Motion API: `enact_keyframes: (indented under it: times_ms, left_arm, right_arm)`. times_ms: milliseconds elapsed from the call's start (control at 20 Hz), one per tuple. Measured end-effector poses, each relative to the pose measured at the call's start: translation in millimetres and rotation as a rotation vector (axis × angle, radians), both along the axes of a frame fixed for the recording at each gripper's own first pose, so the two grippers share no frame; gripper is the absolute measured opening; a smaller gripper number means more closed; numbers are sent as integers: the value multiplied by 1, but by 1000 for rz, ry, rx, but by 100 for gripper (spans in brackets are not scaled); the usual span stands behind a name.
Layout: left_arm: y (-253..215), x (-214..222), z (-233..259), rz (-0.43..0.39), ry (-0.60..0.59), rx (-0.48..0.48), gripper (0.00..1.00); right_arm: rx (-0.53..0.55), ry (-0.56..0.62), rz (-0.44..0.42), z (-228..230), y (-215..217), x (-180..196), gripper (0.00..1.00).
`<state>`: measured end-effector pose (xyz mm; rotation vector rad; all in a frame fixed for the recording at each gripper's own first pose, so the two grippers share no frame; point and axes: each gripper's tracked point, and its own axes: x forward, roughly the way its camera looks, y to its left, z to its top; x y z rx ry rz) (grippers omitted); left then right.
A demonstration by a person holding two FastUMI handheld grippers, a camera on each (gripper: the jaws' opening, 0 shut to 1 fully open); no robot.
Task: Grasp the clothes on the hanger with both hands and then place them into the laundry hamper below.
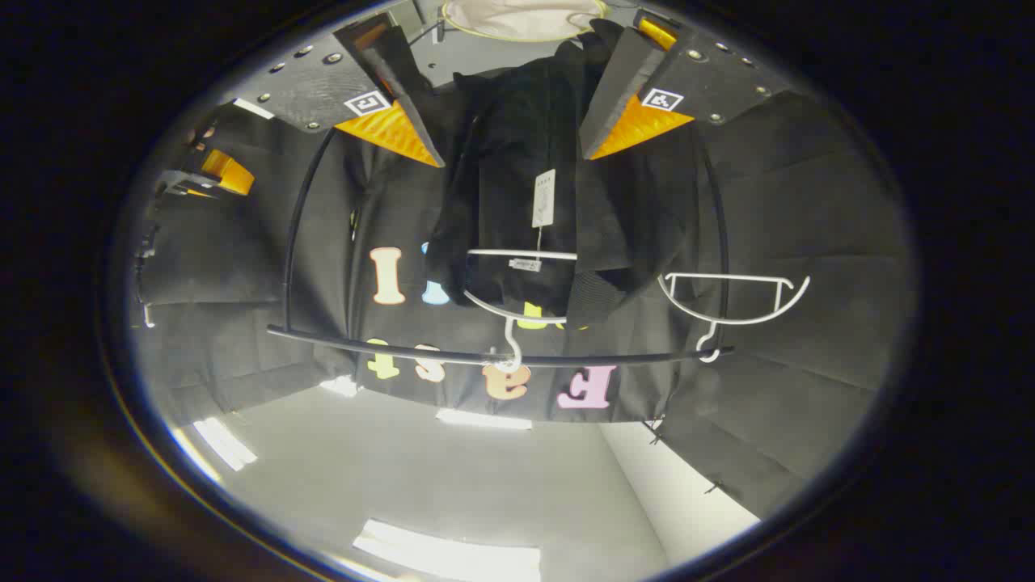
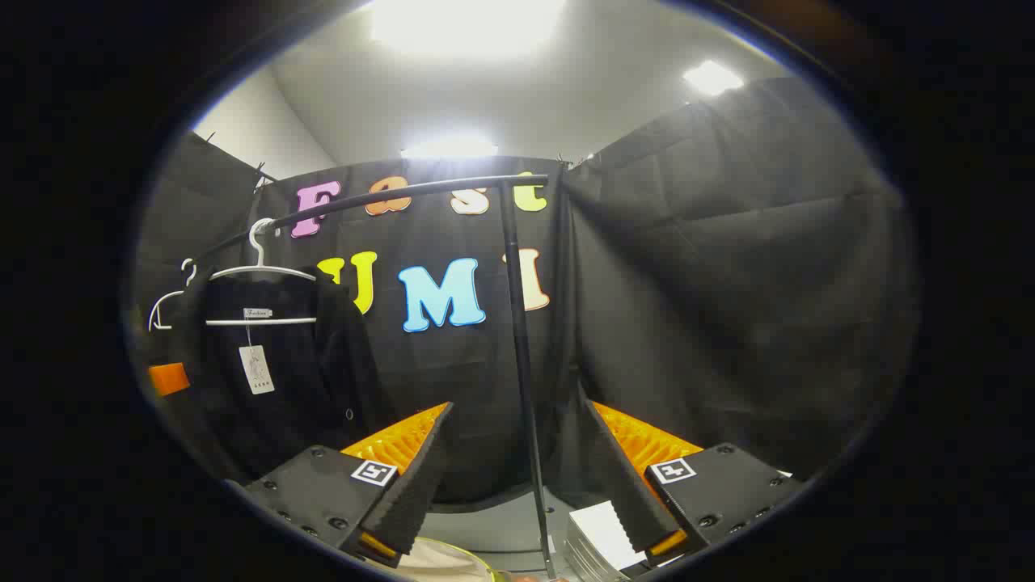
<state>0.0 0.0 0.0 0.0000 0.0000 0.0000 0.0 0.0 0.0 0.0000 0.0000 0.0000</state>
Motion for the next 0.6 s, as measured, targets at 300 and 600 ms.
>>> enact_keyframes:
  times_ms: [300, 600]
  left_arm:
    - [10, 2, -2, 9, -4, 10, 97]
    - [14, 3, -4, 20, -8, -3, 97]
  right_arm:
    - [-5, -3, 9, 1, 14, -6, 98]
    - [-18, 10, 20, 0, 24, -4, 98]
